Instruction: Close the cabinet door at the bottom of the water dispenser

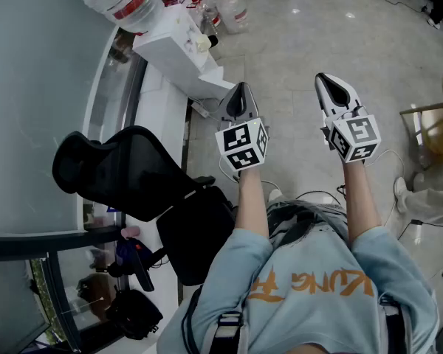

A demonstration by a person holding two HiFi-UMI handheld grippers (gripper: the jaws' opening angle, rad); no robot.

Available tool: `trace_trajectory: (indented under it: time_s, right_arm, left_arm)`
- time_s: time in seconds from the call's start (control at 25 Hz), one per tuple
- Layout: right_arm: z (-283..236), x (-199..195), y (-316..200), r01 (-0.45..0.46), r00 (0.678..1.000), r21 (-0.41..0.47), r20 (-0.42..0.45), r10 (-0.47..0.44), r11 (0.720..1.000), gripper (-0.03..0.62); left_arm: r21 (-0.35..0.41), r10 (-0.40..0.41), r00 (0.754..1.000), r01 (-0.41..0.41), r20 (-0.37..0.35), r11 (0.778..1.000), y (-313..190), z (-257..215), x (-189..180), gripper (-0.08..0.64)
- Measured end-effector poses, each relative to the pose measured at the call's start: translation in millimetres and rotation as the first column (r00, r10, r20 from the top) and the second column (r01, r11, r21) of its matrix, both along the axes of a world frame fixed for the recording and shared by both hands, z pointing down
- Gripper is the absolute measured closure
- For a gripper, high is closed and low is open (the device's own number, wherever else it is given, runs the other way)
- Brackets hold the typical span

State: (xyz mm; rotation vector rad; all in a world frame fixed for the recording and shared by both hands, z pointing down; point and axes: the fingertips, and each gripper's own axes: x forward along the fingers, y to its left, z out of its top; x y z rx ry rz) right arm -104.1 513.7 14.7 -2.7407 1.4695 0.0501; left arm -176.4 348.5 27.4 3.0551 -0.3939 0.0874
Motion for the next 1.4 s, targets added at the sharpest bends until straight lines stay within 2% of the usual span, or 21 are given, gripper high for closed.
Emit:
trace_trajectory:
  time_s: [0.28, 0.48, 0.68, 0.88, 1.04, 1.16, 1.4]
  right_arm:
    - [-10.8, 10.6, 36.0, -0.025, 0.999, 0.006, 0.025, 0.024, 1.0, 0.558]
    - [-13.9, 14.9, 20.6, 0.024, 1.0, 0.014, 0.017, -0.025, 1.0, 0.558]
    - [-7.0, 22.7, -15.7, 0.089, 0.996, -0.012, 0.009, -0.089, 0.996, 0.558]
    - [11.6, 66.4, -45.0, 0.09, 0.996, -0.05, 0.01, -0.09, 0.995, 0.558]
    - [25.1, 114.2, -67.0, 0.063, 0.997, -0.05, 0.036, -0.061, 0.997, 0.558]
    - [38.9, 145.6, -102.0, 0.066, 0.996, -0.073, 0.065, -0.061, 0.995, 0.558]
    - [67.6, 199.2, -192.8, 0.126, 0.982, -0.116, 0.158, -0.107, 0.985, 0.558]
  left_arm:
    - [0.03, -0.01, 1.0, 0.01, 0.002, 1.0, 32.2, -13.3, -9.5, 0.549]
    - [0.012, -0.108, 0.994, 0.108, -0.016, 0.994, -1.8, -15.0, -29.0, 0.549]
    - [-0.04, -0.215, 0.976, 0.215, -0.011, 0.976, -49.7, -0.7, -34.6, 0.549]
    - [-0.097, -0.253, 0.968, 0.251, -0.004, 0.963, -92.4, 27.2, 1.0, 0.549]
    - [-0.108, -0.222, 0.975, 0.222, 0.014, 0.969, -114.5, 46.5, 49.1, 0.549]
    - [-0.131, -0.201, 0.978, 0.206, 0.048, 0.97, -142.9, 63.2, 85.7, 0.549]
    - [-0.19, -0.221, 0.963, 0.248, 0.151, 0.95, -218.9, 102.1, 133.4, 0.549]
